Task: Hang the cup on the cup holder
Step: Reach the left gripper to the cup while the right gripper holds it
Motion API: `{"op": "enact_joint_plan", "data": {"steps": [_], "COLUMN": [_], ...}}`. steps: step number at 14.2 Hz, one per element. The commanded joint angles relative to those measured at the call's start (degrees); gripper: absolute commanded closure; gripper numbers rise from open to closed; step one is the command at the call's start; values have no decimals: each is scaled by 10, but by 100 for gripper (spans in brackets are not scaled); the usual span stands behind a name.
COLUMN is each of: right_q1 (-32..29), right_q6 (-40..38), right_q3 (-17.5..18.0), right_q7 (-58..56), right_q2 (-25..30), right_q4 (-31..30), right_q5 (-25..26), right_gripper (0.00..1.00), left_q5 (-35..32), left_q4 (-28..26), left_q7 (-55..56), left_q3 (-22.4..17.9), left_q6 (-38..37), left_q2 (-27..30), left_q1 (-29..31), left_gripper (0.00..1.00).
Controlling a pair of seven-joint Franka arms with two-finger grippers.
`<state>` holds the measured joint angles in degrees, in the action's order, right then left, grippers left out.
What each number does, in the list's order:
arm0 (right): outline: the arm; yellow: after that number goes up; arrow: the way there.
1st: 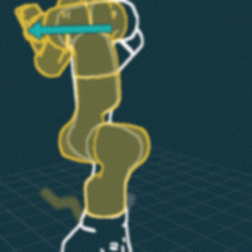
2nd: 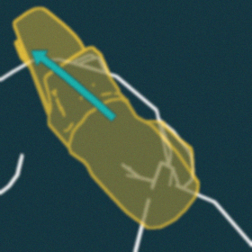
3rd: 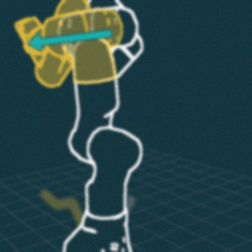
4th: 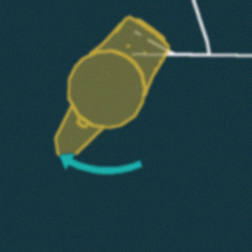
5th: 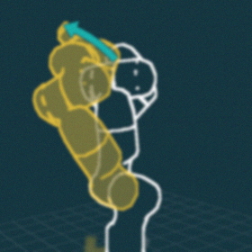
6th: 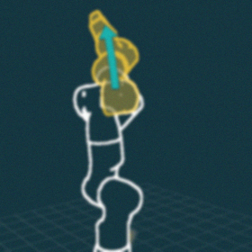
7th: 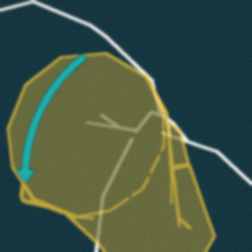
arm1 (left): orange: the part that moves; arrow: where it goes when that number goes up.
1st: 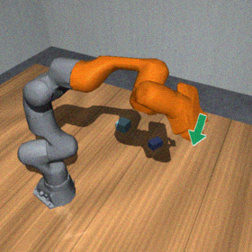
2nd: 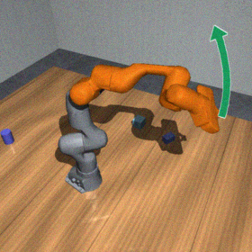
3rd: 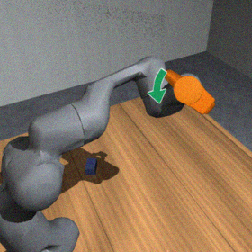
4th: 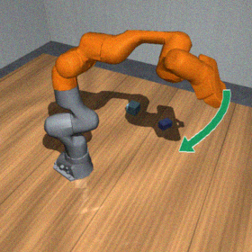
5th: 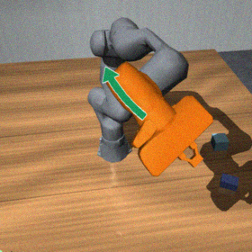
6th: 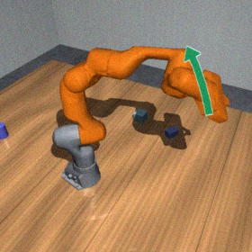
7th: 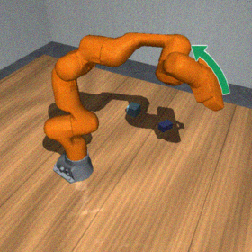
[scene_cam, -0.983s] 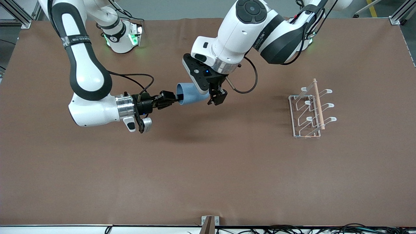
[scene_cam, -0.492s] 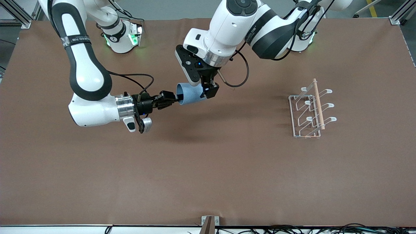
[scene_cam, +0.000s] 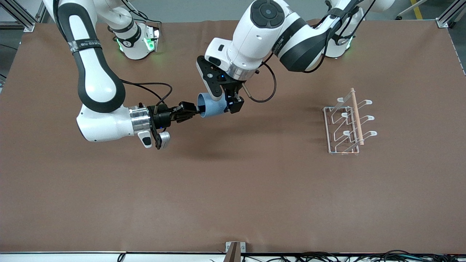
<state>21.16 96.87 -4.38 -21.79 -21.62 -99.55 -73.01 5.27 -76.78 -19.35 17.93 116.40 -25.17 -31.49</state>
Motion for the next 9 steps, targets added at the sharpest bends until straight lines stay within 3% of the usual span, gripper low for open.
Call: {"op": "enact_joint_plan", "data": {"steps": [1,6,8,9], "right_q1": [1,2,2,3], "right_q6": [-8,-8,-8,-8], "right_q3": [0,0,0,0], "right_q7": [-5,-6,-6,-6], "right_q2": [1,1,1,1], "right_q4": [2,2,2,2], "right_q5": [-19,-27,-28,-28], "right_gripper": [96,95,95,95], "left_q5": [-4,-4,-5,-7], "left_q4": [9,9,9,9], "left_q7": [-10,-9,-10,-10], "left_q3": [2,2,2,2], "left_q6": [5,34,41,45], "left_q2": [-11,-33,-42,-43], "left_q1": [-1,-4,-5,-5], "left_gripper": [0,2,7,15]}}
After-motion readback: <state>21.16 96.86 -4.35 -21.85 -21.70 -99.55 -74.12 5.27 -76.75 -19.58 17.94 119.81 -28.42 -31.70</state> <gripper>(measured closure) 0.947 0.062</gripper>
